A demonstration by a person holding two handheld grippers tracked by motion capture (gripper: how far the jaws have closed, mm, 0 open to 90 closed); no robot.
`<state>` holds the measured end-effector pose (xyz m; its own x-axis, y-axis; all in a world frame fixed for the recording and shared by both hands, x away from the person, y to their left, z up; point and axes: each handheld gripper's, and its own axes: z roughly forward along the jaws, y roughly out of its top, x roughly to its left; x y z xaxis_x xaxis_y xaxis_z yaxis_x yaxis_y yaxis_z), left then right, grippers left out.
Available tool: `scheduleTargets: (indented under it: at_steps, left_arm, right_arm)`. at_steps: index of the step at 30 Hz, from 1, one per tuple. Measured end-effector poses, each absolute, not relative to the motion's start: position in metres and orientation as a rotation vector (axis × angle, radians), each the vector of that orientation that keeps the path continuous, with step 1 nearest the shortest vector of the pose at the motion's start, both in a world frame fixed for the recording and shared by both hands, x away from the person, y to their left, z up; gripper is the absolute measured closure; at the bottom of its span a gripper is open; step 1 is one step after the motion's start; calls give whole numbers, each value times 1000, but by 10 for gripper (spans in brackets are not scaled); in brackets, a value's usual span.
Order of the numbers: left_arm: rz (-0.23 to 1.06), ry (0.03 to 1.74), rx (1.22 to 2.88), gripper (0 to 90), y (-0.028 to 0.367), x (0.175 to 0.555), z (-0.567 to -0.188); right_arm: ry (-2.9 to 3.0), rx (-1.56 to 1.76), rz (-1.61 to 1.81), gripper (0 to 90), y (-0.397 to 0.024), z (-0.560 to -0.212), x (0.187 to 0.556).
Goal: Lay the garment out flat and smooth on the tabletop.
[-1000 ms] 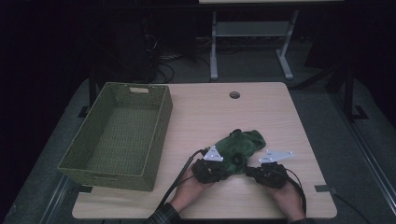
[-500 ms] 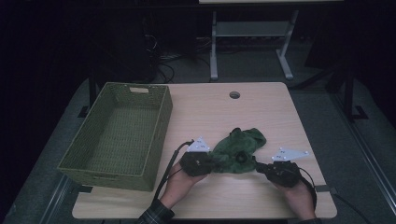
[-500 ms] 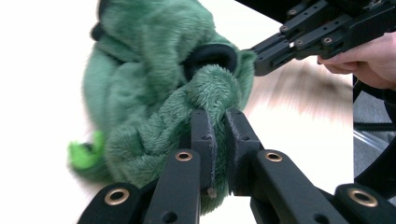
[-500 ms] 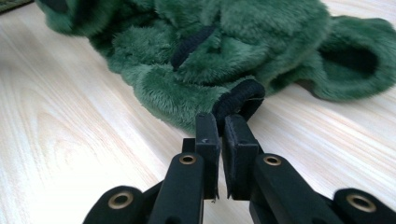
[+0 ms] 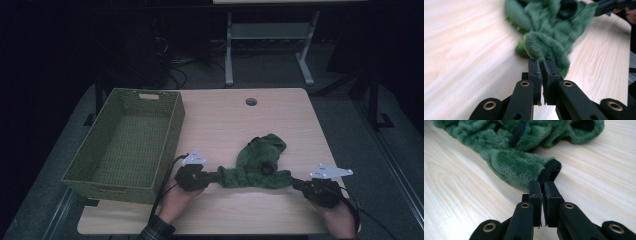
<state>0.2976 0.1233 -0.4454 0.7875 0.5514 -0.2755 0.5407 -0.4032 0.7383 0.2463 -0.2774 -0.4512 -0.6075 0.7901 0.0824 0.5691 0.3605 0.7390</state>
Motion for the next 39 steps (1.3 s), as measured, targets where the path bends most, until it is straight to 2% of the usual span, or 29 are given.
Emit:
scheduleTargets:
  at_steps: [3, 5, 8, 11, 14, 20, 23, 28, 39]
  left_arm:
    - [20, 837, 2101, 827, 125, 298, -448]
    - [55, 839, 2095, 744, 126, 297, -444]
    - [64, 830, 2069, 736, 129, 296, -437]
    - [79, 788, 2049, 744, 126, 291, -423]
    - [86, 715, 2055, 791, 115, 284, -411]
    - [66, 690, 2108, 847, 95, 291, -423]
    - [64, 710, 2170, 883, 85, 301, -442]
    - [33, 753, 2234, 893, 85, 311, -462]
    - [-62, 760, 2224, 896, 100, 296, -467]
  right_arm:
    - [2355, 1213, 1087, 845, -277, -454, 242]
    - [2348, 1188, 1082, 793, -276, -454, 243]
    - [2318, 1198, 1073, 750, -278, -454, 244]
    - [2275, 1212, 1102, 754, -283, -449, 244]
    - [2273, 1185, 1168, 826, -283, -442, 244]
    - [2348, 1147, 1166, 892, -269, -446, 255]
    - [2400, 1139, 1140, 895, -260, -453, 267]
    - [2473, 1170, 1054, 896, -254, -466, 272]
    - [2491, 1152, 1052, 896, -251, -469, 260]
